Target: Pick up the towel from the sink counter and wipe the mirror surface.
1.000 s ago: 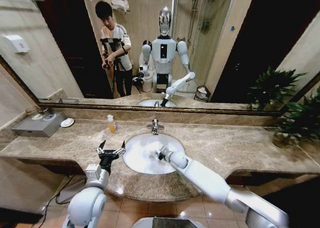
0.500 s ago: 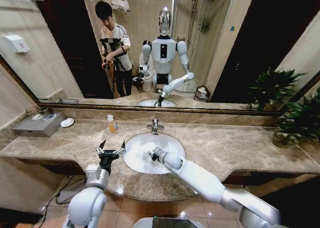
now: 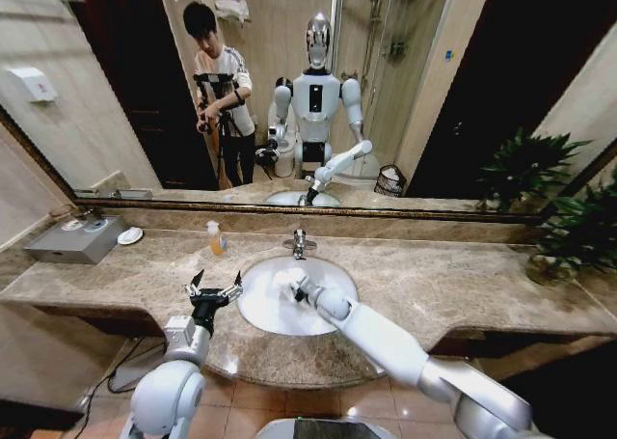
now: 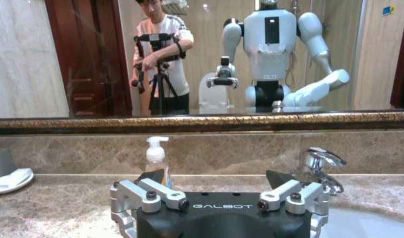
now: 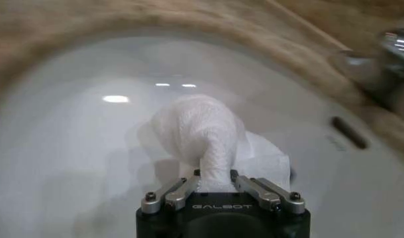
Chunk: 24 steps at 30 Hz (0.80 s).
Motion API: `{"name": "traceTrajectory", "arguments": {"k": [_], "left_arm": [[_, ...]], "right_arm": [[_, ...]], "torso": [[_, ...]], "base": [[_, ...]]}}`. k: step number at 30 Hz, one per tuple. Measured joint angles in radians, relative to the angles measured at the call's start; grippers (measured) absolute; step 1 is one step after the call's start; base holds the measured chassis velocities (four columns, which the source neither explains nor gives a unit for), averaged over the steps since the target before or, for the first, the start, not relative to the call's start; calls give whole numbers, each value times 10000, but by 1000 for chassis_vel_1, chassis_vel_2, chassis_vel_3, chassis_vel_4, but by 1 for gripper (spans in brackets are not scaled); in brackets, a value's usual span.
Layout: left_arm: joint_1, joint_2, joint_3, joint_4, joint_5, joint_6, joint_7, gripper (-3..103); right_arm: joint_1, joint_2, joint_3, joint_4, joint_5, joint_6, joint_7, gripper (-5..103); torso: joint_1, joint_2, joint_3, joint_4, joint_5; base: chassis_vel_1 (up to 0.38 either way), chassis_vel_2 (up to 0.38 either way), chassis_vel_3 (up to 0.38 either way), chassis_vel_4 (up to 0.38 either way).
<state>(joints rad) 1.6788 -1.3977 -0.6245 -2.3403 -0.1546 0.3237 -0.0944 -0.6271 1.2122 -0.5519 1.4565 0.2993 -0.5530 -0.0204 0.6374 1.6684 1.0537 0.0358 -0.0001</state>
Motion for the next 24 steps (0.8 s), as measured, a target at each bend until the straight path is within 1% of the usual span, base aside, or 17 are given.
{"name": "traceTrajectory", "arguments": {"k": [2, 3, 5, 7, 9, 11, 12, 14, 15, 18, 19, 21, 24], "left_arm": [[0, 0, 0, 0, 0, 0, 0, 100], [0, 0, 0, 0, 0, 0, 0, 100], [0, 0, 0, 0, 0, 0, 0, 100], [0, 0, 1, 0, 0, 0, 0, 100], [0, 0, 0, 0, 0, 0, 0, 100], [0, 0, 1, 0, 0, 0, 0, 100], [0, 0, 1, 0, 0, 0, 0, 100], [0, 0, 0, 0, 0, 0, 0, 100], [0, 0, 0, 0, 0, 0, 0, 100], [0, 0, 0, 0, 0, 0, 0, 100], [0, 0, 0, 0, 0, 0, 0, 100], [0, 0, 0, 0, 0, 0, 0, 100], [0, 0, 0, 0, 0, 0, 1, 100]], "right_arm": [[-35, -337, -316, 719, 207, -256, -16, 12], [-35, -337, -316, 719, 207, -256, -16, 12], [23, -546, -551, 1254, 546, -499, -14, 12], [160, -511, -639, 1269, 720, -629, -13, 12], [239, -412, -640, 1051, 724, -610, -12, 12], [397, -14, -472, 173, 599, -449, -33, 12], [397, -14, -472, 173, 599, -449, -33, 12], [615, 282, -156, -782, 300, -90, -100, 12], [615, 282, -156, -782, 300, -90, -100, 12], [913, 449, 261, -1613, 86, 373, -98, 12], [913, 449, 261, -1613, 86, 373, -98, 12], [1047, 546, 488, -2001, -13, 594, -92, 12], [1007, 576, 483, -2079, -21, 651, -112, 12]], "torso": [[-1, 0, 0, 0, 0], [-1, 0, 0, 0, 0], [-1, 0, 0, -1, -1], [-1, 0, -1, 0, -1], [-1, 0, -1, 1, -1], [0, 0, 0, 3, 1], [0, 0, 0, 3, 1], [0, 0, 0, 3, 0], [0, 0, 0, 3, 0], [1, 0, 0, 0, -1], [1, 0, 0, 0, -1], [2, 0, 0, 0, 0], [2, 0, 0, 1, 0]], "base": [[0, 0, 0, 0], [0, 0, 0, 0], [0, 0, 0, 0], [0, 0, 0, 0], [0, 0, 0, 0], [0, 0, 0, 0], [0, 0, 0, 0], [0, 0, 0, 0], [0, 0, 0, 0], [0, 0, 0, 0], [0, 0, 0, 0], [0, 0, 0, 0], [0, 0, 0, 0]]}}
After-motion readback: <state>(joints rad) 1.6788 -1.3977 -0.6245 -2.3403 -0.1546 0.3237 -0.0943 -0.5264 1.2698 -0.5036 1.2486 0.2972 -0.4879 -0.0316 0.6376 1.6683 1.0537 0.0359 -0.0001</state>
